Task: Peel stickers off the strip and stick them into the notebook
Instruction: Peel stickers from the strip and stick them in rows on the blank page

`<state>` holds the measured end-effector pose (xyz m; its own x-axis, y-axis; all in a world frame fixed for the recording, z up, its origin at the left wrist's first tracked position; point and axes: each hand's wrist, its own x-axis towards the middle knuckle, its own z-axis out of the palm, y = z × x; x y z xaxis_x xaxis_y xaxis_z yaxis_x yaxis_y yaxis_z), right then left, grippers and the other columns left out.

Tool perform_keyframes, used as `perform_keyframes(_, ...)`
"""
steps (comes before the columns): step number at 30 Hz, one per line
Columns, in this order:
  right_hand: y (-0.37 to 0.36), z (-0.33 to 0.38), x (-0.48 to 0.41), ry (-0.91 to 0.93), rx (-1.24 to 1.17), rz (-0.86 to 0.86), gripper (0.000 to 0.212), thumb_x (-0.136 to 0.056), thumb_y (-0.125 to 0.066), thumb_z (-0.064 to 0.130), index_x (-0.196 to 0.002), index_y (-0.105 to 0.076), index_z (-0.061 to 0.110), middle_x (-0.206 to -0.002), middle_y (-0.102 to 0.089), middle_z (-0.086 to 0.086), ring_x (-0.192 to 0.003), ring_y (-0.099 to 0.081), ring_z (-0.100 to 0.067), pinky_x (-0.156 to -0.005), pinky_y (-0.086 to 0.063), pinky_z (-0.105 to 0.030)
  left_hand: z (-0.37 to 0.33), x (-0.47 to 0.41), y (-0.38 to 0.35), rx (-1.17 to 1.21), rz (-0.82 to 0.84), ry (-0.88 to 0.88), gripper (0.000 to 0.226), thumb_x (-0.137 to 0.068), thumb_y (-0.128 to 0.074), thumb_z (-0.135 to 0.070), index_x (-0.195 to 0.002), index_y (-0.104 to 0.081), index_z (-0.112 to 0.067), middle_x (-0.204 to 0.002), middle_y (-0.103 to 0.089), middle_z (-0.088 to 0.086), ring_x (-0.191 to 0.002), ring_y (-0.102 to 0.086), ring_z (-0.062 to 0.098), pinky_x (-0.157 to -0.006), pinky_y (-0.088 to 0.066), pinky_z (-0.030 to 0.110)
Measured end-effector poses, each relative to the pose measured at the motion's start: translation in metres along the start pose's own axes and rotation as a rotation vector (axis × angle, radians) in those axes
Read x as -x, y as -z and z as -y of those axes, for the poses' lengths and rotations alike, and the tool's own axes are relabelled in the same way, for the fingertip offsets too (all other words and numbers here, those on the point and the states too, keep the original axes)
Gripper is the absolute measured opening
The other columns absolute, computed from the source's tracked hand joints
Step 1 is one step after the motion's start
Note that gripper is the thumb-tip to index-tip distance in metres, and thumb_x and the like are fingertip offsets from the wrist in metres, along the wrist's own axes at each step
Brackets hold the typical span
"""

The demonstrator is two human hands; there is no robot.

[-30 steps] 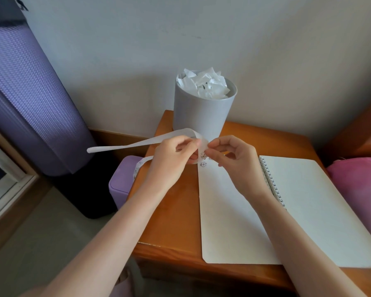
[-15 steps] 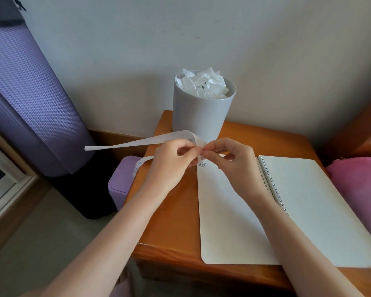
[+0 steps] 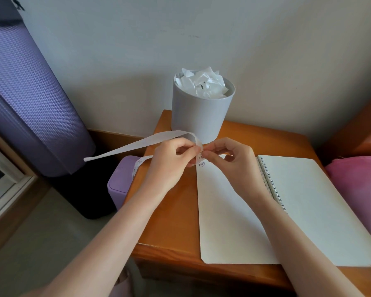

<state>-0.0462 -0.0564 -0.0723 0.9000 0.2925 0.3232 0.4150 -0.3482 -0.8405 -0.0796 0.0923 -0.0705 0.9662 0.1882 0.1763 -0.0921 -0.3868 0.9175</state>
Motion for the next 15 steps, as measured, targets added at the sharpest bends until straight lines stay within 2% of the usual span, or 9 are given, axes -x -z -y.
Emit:
perform_keyframes(2,0.0010,0.0004,0.0004,0.000,0.005,0.010,0.005,-0.082,-0.072,0.016,-0.086,-0.070,0.017,-0.080,-0.070,0.009,-0.078,-0.064,-0.008,-0.066,-0.049,-0.029,-0.0004,0.0000,-0.0002,-0.003,-0.002,0.007,0.009,-0.090,-0.059,-0.026,-0.092,-0.065,-0.021,-0.072,-0.062,-0.014,-0.065,-0.059,-0.016,-0.052,-0.042,0.001)
perform_keyframes(5,0.0020,0.0003,0.0005,-0.001,0.005,0.029,0.006,-0.081,-0.073,0.016,-0.087,-0.071,0.016,-0.080,-0.070,0.009,-0.078,-0.064,-0.009,-0.064,-0.048,-0.027,-0.0007,0.0000,-0.0001,-0.008,-0.003,0.018,0.005,-0.090,-0.059,-0.026,-0.088,-0.063,-0.025,-0.071,-0.061,-0.016,-0.064,-0.058,-0.017,-0.051,-0.042,0.000)
perform_keyframes(9,0.0011,-0.0030,-0.0009,-0.001,0.058,0.025,0.005,-0.081,-0.072,0.019,-0.085,-0.070,0.017,-0.079,-0.067,0.014,-0.074,-0.059,-0.005,-0.058,-0.040,-0.011,-0.0007,0.0008,0.0002,-0.026,0.005,0.026,0.004,-0.090,-0.060,-0.026,-0.087,-0.063,-0.026,-0.070,-0.061,-0.017,-0.063,-0.057,-0.019,-0.050,-0.041,0.000)
perform_keyframes(13,-0.0003,-0.0059,-0.0021,0.023,0.153,0.038,0.004,-0.083,-0.070,0.023,-0.085,-0.068,0.020,-0.089,-0.060,0.016,-0.080,-0.054,-0.001,-0.062,-0.038,-0.007,-0.0007,0.0010,0.0011,-0.024,0.010,0.042,0.003,-0.090,-0.059,-0.026,-0.089,-0.062,-0.025,-0.072,-0.060,-0.015,-0.060,-0.056,-0.020,-0.050,-0.041,-0.001)
perform_keyframes(15,-0.0008,-0.0057,-0.0018,0.045,0.174,0.045,0.005,-0.084,-0.069,0.023,-0.084,-0.065,0.026,-0.093,-0.055,0.016,-0.081,-0.052,0.000,-0.065,-0.037,-0.007,-0.0007,0.0005,0.0023,-0.028,0.012,0.058,0.003,-0.090,-0.059,-0.026,-0.090,-0.062,-0.025,-0.074,-0.061,-0.013,-0.059,-0.060,-0.013,-0.051,-0.043,0.000)
